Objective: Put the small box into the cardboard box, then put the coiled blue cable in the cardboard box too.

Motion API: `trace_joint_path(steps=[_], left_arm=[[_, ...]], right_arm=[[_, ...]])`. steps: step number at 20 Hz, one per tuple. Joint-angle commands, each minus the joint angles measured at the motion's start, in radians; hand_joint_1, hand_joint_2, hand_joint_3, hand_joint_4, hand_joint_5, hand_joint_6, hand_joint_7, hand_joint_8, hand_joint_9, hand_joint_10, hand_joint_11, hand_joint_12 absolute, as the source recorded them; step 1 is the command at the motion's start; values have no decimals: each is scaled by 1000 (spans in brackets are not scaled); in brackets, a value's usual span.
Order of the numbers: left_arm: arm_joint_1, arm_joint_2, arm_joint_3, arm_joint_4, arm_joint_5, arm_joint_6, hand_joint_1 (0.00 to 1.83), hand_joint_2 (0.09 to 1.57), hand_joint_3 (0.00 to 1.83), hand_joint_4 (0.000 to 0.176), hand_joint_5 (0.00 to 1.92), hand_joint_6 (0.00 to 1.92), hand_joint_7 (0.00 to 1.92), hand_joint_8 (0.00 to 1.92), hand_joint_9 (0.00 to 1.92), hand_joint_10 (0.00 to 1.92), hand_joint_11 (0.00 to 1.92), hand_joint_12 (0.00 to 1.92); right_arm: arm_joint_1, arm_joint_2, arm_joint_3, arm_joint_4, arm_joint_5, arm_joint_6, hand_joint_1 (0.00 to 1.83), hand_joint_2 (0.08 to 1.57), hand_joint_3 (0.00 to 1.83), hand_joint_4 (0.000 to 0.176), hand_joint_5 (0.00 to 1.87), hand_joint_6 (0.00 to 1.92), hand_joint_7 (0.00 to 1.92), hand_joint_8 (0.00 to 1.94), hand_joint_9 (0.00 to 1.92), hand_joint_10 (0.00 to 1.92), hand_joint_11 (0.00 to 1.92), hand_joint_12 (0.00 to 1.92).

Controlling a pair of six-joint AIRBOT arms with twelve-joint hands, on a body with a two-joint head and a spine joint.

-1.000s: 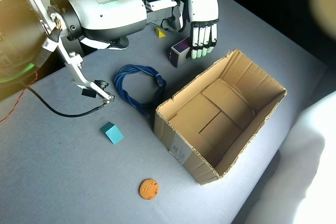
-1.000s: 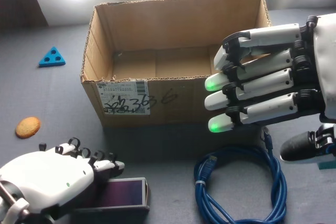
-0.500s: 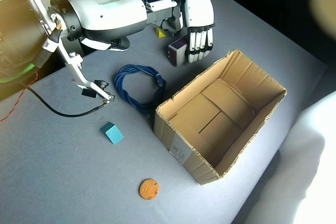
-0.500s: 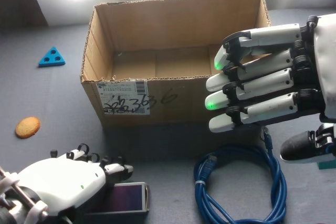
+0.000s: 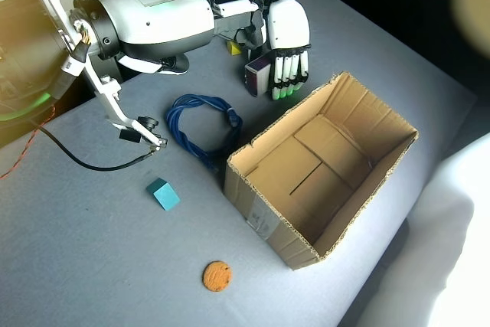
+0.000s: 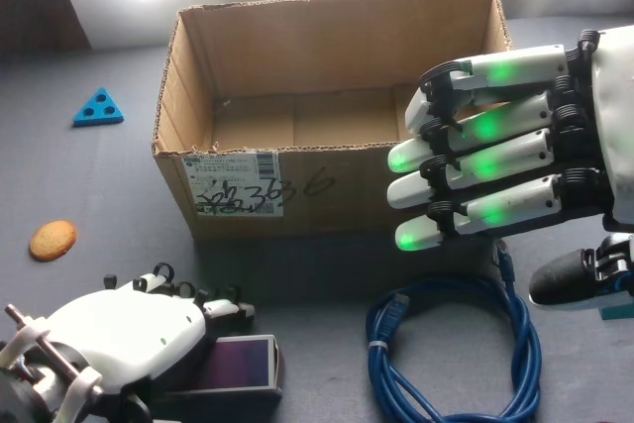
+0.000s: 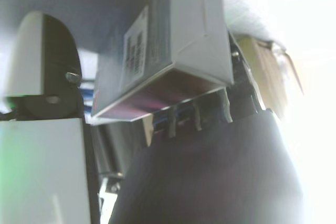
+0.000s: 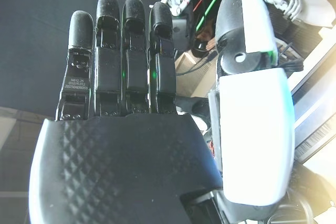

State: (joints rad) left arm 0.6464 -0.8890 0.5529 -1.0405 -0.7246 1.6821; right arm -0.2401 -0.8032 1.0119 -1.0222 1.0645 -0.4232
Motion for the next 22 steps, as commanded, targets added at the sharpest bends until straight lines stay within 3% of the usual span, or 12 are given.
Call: trace_joint_path(steps=[1, 2, 3, 4, 5, 8, 14, 19, 22], left_arm=[[-1, -3, 5, 24, -62, 0, 1193, 1114, 11, 0, 395, 16, 464, 13, 457, 25, 6, 999], [-1, -3, 5, 24, -66, -1, 1229, 1142, 6, 0, 531, 26, 601, 23, 583, 44, 114, 1023], [-1, -3, 5, 24, -66, -1, 1217, 1160, 2, 0, 732, 980, 908, 833, 850, 111, 352, 990], [-1, -3, 4, 24, -66, -1, 1330, 1172, 0, 0, 793, 1101, 918, 1061, 772, 1140, 455, 1053], [-1, -2, 2, 24, -66, -1, 1356, 1160, 0, 0, 843, 1056, 913, 1112, 805, 1325, 559, 1133], [-1, 7, -5, 22, -66, -2, 1364, 1155, 0, 0, 842, 1073, 909, 1085, 838, 1365, 611, 1191], [53, 76, -40, -18, -152, 2, 1365, 1153, 0, 0, 815, 1120, 925, 1080, 847, 1312, 649, 1057], [81, 106, 28, 92, -158, -101, 1370, 1139, 0, 0, 868, 1033, 953, 1033, 855, 1311, 669, 1053], [75, 107, 93, 154, -158, -165, 1367, 1145, 0, 0, 853, 1086, 935, 1044, 851, 1309, 653, 1074]], right_arm=[[6, 11, -2, 78, 83, -4, 914, 1038, 1, 0, 669, 8, 616, 7, 567, 6, 34, 1127], [6, 11, -2, 78, 83, -4, 930, 1033, 0, 0, 676, 10, 626, 9, 576, 9, 34, 1128], [6, 11, -2, 78, 83, -4, 912, 1049, 5, 0, 642, 2, 595, 1, 543, 1, 6, 1117], [6, 11, -2, 78, 83, -4, 924, 1040, 1, 0, 656, 8, 611, 9, 560, 10, 20, 1127], [6, 11, -2, 78, 83, -4, 914, 1049, 4, 0, 652, 6, 605, 5, 553, 6, 12, 1128], [6, 11, -2, 78, 83, -4, 897, 1053, 4, 0, 653, 3, 619, 6, 571, 11, 38, 1139], [6, 11, -2, 78, 83, -4, 920, 1050, 1, 0, 644, 1, 610, 0, 560, 3, 14, 1136], [6, 11, -2, 78, 83, -4, 933, 1034, 1, 0, 666, 4, 625, 0, 583, 4, 71, 1099], [6, 11, -2, 78, 83, -4, 941, 1028, 0, 0, 693, 6, 646, 3, 605, 7, 97, 1084]])
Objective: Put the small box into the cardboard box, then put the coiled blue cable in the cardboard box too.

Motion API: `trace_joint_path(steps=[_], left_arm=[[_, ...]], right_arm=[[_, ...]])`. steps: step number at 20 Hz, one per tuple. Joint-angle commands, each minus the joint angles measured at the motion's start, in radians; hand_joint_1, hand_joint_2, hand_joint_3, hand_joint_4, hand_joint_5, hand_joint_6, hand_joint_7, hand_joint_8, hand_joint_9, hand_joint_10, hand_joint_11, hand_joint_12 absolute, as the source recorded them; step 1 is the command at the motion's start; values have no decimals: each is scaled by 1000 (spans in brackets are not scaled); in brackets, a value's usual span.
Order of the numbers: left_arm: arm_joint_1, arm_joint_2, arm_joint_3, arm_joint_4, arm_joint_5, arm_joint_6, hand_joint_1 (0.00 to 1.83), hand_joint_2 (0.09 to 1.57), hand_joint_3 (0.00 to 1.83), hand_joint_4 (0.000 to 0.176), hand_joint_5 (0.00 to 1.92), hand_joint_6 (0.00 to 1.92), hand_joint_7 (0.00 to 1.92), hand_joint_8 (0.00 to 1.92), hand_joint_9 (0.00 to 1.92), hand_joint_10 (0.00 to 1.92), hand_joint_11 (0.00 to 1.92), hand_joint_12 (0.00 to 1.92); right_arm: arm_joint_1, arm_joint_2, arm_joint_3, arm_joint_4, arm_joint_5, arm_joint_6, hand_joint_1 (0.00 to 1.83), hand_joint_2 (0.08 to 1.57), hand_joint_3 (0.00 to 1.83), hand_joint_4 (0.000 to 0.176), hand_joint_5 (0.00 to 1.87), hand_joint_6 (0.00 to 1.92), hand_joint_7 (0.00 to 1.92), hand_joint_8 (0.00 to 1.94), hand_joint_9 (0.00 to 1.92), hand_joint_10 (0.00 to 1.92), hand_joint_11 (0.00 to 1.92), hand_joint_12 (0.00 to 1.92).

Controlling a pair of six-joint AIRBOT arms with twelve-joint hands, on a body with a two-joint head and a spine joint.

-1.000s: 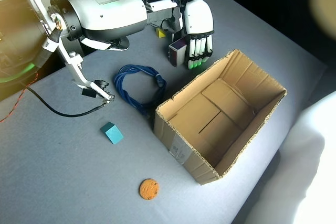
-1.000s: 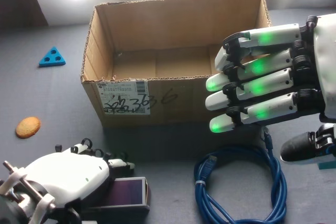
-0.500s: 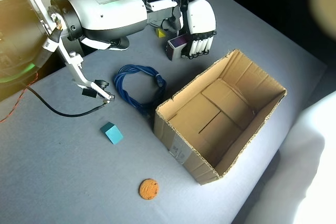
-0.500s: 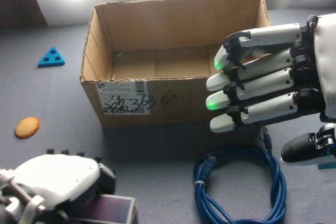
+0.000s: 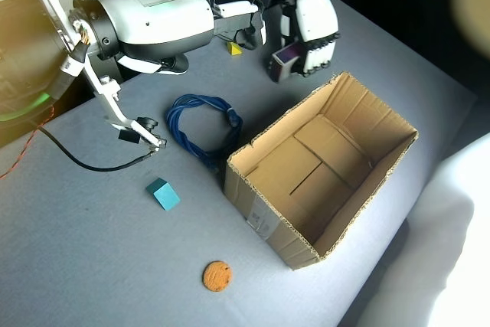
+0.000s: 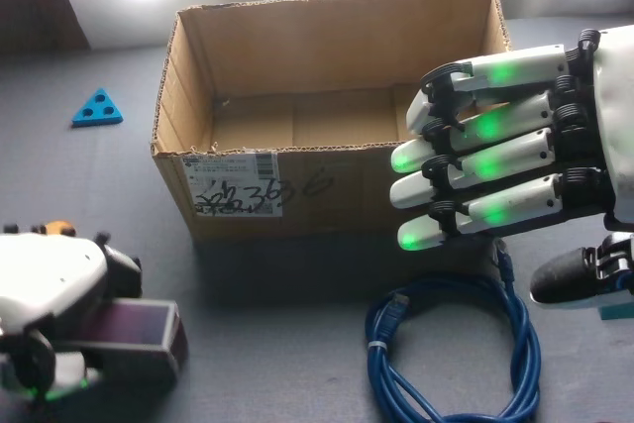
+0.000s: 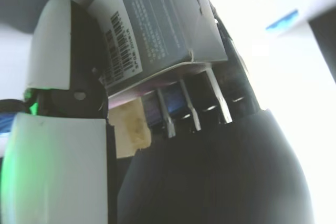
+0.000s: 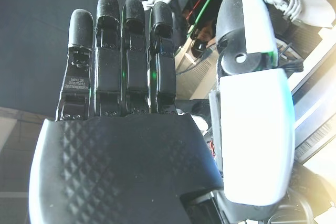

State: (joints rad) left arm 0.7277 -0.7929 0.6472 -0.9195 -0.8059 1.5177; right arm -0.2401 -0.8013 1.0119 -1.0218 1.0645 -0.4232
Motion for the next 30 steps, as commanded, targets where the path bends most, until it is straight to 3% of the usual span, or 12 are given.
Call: trace_joint_path(steps=[1, 9, 11, 15, 18, 20, 23, 30], left_arm=[[-12, 13, 18, 51, -77, -11, 1361, 1160, 4, 0, 822, 1139, 901, 1100, 817, 1354, 617, 1104], [-69, 36, 73, 82, -77, -16, 1366, 1146, 1, 0, 856, 1080, 937, 1081, 831, 1305, 623, 1110], [-100, 36, 96, 103, -67, -16, 1373, 1128, 0, 0, 888, 1027, 986, 1001, 870, 1256, 650, 1118], [-154, 39, 149, 134, -36, -14, 1363, 1157, 2, 0, 848, 1083, 905, 1141, 804, 1348, 595, 1151], [-158, 59, 165, 133, -36, -14, 1373, 1130, 0, 0, 885, 999, 981, 1032, 857, 1277, 632, 1108], [-153, 75, 169, 132, -36, -15, 1363, 1161, 1, 0, 826, 1093, 919, 1128, 796, 1364, 567, 1166], [-158, 91, 182, 153, -26, -23, 1369, 1142, 0, 0, 849, 1056, 958, 1071, 844, 1289, 625, 1128], [-279, 93, 233, 211, 52, -6, 1369, 1140, 1, 0, 876, 1035, 951, 1097, 827, 1291, 586, 1140]], right_arm=[[6, 9, -2, 78, 83, -4, 927, 1036, 3, 0, 694, 4, 643, 1, 598, 3, 83, 1079], [6, 9, -2, 78, 83, -4, 948, 1013, 0, 0, 698, 7, 645, 9, 607, 13, 92, 1107], [6, 9, -2, 78, 83, -4, 933, 1029, 0, 0, 687, 1, 636, 3, 597, 7, 82, 1099], [6, 9, -2, 78, 83, -4, 905, 1049, 5, 0, 657, 0, 606, 0, 562, 0, 35, 1095], [6, 9, -2, 78, 83, -4, 916, 1035, 0, 0, 678, 8, 634, 10, 589, 10, 58, 1109], [6, 9, -2, 78, 83, -4, 920, 1043, 2, 0, 650, 0, 601, 0, 562, 0, 42, 1107], [6, 9, -2, 78, 83, -4, 979, 1024, 0, 0, 656, 5, 609, 4, 567, 5, 36, 1134], [6, 9, -2, 78, 83, -4, 924, 1036, 2, 0, 640, 3, 589, 0, 538, 0, 21, 1124]])
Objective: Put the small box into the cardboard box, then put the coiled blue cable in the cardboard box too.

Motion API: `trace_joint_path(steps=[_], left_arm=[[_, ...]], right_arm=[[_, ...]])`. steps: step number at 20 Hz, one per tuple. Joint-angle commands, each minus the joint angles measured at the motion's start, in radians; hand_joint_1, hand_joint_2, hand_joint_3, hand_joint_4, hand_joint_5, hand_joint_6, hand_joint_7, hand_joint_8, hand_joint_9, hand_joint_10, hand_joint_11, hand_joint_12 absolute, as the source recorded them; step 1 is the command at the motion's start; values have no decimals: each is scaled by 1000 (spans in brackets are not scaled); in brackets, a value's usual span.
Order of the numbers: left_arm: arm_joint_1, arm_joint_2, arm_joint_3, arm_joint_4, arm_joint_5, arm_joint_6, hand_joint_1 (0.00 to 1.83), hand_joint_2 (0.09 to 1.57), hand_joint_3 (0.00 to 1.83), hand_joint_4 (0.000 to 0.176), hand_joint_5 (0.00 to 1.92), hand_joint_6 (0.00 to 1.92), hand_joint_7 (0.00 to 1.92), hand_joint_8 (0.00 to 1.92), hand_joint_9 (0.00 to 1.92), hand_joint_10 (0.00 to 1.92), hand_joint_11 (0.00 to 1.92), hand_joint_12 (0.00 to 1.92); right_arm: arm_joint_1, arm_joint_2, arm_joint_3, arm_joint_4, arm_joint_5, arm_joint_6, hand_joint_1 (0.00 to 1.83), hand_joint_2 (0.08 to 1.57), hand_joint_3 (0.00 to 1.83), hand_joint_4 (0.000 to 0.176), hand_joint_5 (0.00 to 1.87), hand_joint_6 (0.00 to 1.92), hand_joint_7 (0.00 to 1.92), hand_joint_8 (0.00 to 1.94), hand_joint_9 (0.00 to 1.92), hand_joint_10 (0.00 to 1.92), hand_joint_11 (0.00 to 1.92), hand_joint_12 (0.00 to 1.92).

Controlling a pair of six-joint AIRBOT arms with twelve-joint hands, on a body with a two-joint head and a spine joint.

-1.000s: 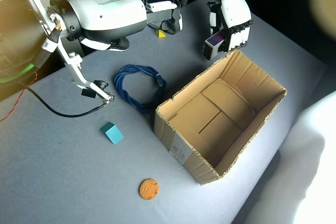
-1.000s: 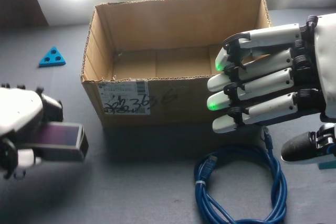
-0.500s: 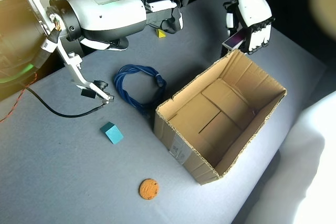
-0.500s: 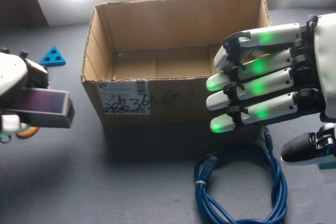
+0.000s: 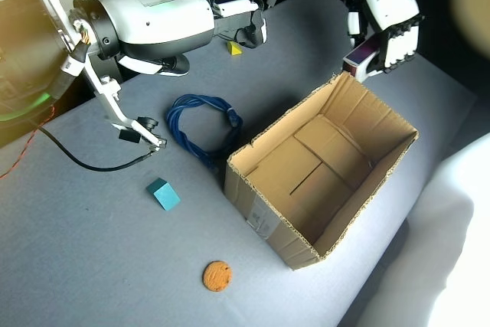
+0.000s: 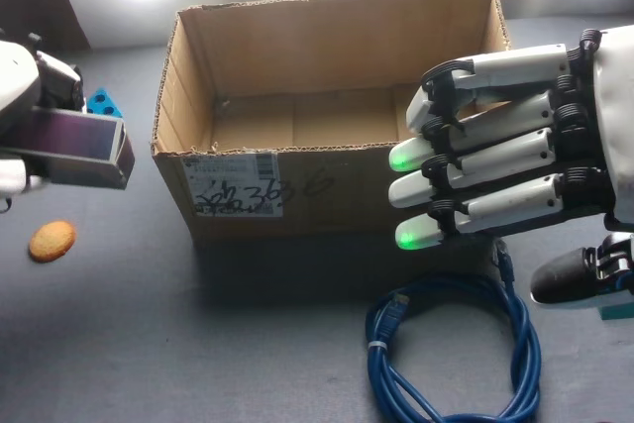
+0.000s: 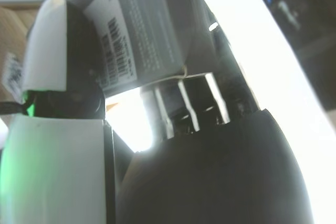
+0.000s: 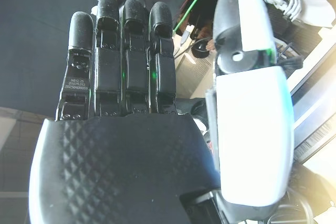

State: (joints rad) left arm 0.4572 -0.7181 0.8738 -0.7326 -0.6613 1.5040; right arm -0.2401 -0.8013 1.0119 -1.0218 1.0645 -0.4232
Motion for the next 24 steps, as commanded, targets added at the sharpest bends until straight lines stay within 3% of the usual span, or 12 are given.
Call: trace_joint_path(steps=[1, 3, 5, 6, 8, 14, 17, 22, 24], left_arm=[[-17, 18, 10, 26, -90, 11, 1371, 1137, 0, 0, 890, 1011, 956, 1087, 837, 1283, 611, 1137], [-44, 20, 22, 39, -83, 12, 1378, 1116, 0, 0, 938, 917, 1009, 1013, 869, 1242, 660, 1108], [-72, 22, 30, 46, -68, 20, 1362, 1166, 0, 0, 816, 1095, 914, 1169, 785, 1366, 566, 1168], [-98, 24, 34, 46, -51, 37, 1371, 1135, 2, 0, 873, 1017, 968, 1079, 841, 1281, 629, 1116], [-143, 26, 43, 46, -7, 61, 1363, 1157, 1, 0, 856, 1089, 903, 1176, 799, 1323, 584, 1164], [-236, 27, 54, 47, 41, 105, 1372, 1134, 0, 0, 883, 1026, 972, 1076, 848, 1257, 609, 1145], [-288, 29, 55, 44, 59, 131, 1366, 1150, 1, 0, 864, 1045, 934, 1139, 804, 1328, 558, 1181], [-367, 24, 59, 34, 157, 174, 1366, 1152, 2, 0, 840, 1070, 948, 1122, 799, 1329, 539, 1188], [-385, 12, 64, 42, 200, 177, 1371, 1141, 0, 0, 879, 997, 965, 1115, 820, 1292, 585, 1171]], right_arm=[[6, 9, -2, 78, 83, -4, 932, 1033, 0, 0, 638, 2, 589, 0, 543, 2, 29, 1127], [6, 9, -2, 78, 83, -4, 948, 1024, 0, 0, 647, 5, 614, 9, 575, 15, 53, 1134], [6, 9, -2, 78, 83, -4, 939, 1041, 4, 0, 627, 0, 604, 4, 569, 11, 57, 1133], [6, 9, -2, 78, 83, -4, 925, 1046, 5, 0, 624, 0, 602, 2, 560, 6, 57, 1126], [6, 9, -2, 78, 83, -4, 916, 1046, 4, 0, 617, 0, 585, 0, 538, 0, 40, 1110], [6, 9, -2, 78, 83, -4, 932, 1032, 0, 0, 611, 0, 584, 0, 547, 2, 111, 1023], [6, 9, -2, 78, 83, -4, 924, 1038, 1, 0, 610, 0, 588, 0, 546, 1, 136, 950], [6, 9, -2, 78, 83, -4, 942, 1039, 0, 0, 608, 0, 579, 0, 540, 0, 139, 943], [6, 9, -2, 78, 83, -4, 939, 1039, 0, 0, 608, 2, 579, 1, 531, 1, 137, 939]])
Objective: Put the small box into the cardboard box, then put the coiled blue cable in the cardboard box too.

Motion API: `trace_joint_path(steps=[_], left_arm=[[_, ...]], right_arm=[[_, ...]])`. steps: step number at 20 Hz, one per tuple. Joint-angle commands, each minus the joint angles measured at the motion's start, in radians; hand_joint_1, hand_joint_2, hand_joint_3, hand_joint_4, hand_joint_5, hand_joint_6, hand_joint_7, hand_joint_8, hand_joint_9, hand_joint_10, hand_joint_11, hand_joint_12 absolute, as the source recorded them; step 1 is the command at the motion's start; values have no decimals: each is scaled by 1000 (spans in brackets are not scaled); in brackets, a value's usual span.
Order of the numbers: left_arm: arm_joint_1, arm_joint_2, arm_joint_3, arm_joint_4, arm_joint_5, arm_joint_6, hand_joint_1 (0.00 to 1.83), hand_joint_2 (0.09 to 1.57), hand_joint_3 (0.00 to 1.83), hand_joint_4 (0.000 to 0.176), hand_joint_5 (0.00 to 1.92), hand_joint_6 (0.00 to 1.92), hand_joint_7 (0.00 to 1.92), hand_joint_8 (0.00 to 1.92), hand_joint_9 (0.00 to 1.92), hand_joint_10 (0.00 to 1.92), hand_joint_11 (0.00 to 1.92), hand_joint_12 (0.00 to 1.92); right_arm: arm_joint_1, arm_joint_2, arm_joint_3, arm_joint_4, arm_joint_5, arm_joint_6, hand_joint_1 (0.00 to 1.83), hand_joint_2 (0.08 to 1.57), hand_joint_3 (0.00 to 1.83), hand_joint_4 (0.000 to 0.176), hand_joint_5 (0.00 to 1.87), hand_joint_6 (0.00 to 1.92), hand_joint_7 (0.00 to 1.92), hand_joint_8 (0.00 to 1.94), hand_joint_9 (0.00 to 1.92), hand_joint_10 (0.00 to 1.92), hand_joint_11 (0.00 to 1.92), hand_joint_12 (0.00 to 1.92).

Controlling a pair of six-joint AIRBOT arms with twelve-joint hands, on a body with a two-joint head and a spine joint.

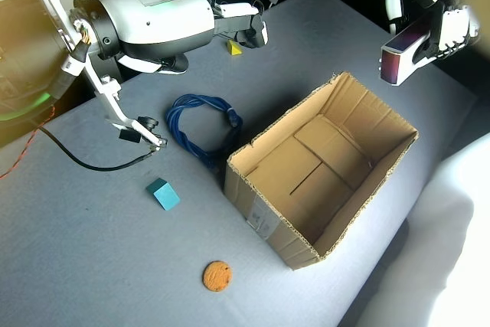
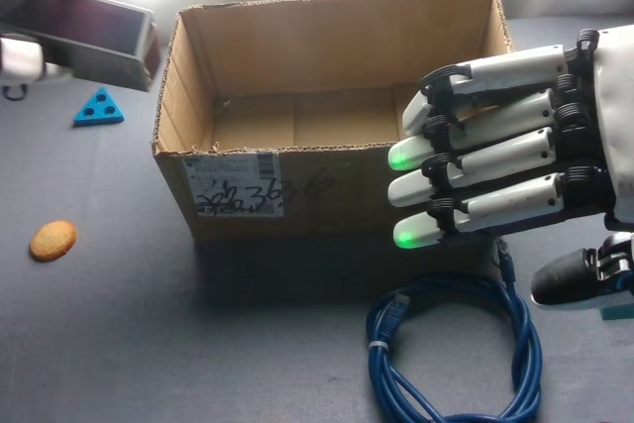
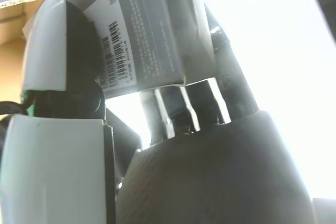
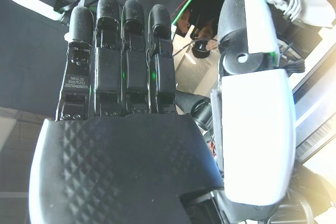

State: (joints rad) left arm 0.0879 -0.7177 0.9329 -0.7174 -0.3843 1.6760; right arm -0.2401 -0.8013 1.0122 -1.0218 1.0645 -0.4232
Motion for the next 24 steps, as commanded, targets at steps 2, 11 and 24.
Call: trace_joint_path(steps=[2, 11, 24], left_arm=[[-22, 2, 0, 28, -73, 3, 1372, 1135, 0, 0, 876, 1024, 979, 1077, 838, 1266, 610, 1127], [-40, -74, -12, 62, -80, -46, 1366, 1151, 1, 0, 851, 1055, 929, 1155, 819, 1302, 592, 1145], [-55, -180, 6, 91, -84, -116, 1362, 1166, 0, 0, 801, 1114, 926, 1149, 789, 1358, 545, 1183]], right_arm=[[6, 9, -2, 78, 83, -4, 939, 1036, 0, 0, 607, 3, 577, 3, 526, 2, 138, 942], [6, 9, -2, 78, 83, -4, 907, 1042, 4, 0, 609, 2, 580, 3, 528, 3, 160, 907], [6, 9, -2, 78, 83, -4, 925, 1031, 0, 0, 600, 3, 585, 2, 524, 4, 152, 936]])
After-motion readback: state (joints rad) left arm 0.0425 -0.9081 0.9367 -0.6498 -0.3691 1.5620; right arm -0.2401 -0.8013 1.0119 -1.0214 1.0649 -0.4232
